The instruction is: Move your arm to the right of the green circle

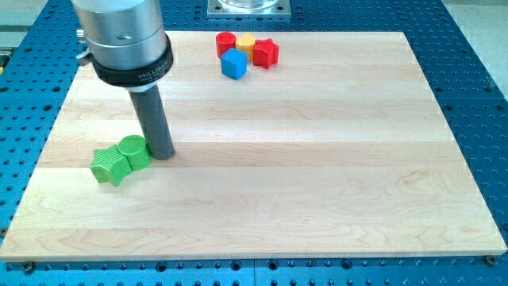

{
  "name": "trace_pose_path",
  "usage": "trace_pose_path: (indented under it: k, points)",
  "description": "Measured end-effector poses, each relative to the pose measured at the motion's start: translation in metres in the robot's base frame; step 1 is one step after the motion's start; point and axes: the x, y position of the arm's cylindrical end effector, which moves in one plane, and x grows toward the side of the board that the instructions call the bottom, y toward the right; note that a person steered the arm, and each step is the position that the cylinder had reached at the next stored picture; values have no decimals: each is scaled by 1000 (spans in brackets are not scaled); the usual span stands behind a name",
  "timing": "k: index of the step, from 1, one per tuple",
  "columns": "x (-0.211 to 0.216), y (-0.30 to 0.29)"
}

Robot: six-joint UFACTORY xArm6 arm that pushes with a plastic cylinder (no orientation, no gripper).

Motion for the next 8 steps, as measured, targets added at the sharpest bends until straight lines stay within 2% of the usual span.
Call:
trace_pose_path:
  k: [1, 2, 4, 6, 8]
  points:
    - [-5, -17]
    - [40, -51]
    - [97, -41]
    - [87, 43]
    - [87, 43]
